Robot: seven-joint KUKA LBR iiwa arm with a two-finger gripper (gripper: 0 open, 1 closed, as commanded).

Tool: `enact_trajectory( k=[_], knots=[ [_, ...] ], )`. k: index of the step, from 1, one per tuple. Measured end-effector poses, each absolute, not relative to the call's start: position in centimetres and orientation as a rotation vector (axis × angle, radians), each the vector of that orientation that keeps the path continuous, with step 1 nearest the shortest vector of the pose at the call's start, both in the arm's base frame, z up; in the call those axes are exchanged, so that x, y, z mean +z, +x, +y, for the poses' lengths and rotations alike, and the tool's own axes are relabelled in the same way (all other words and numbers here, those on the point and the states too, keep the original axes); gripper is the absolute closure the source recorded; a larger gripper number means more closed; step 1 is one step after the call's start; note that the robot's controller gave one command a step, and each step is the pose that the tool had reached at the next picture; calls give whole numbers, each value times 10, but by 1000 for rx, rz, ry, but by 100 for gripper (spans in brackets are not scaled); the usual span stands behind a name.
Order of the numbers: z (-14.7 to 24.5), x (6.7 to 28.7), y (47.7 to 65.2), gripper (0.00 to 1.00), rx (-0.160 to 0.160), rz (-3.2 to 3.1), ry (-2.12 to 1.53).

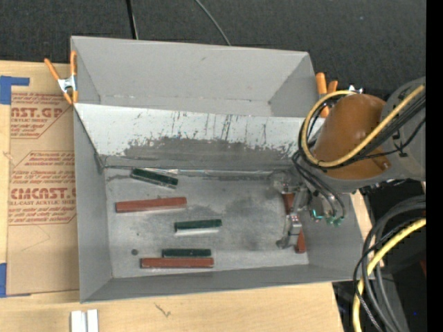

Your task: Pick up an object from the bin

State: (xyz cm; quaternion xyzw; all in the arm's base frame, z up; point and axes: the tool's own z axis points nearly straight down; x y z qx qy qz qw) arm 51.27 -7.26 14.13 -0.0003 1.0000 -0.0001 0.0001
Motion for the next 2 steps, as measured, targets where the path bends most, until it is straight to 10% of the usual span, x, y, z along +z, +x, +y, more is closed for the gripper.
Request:
enact_trajectory(
  k=[2],
  knots=[
    [-13,103,549,0,4,3137,-123]
  ],
)
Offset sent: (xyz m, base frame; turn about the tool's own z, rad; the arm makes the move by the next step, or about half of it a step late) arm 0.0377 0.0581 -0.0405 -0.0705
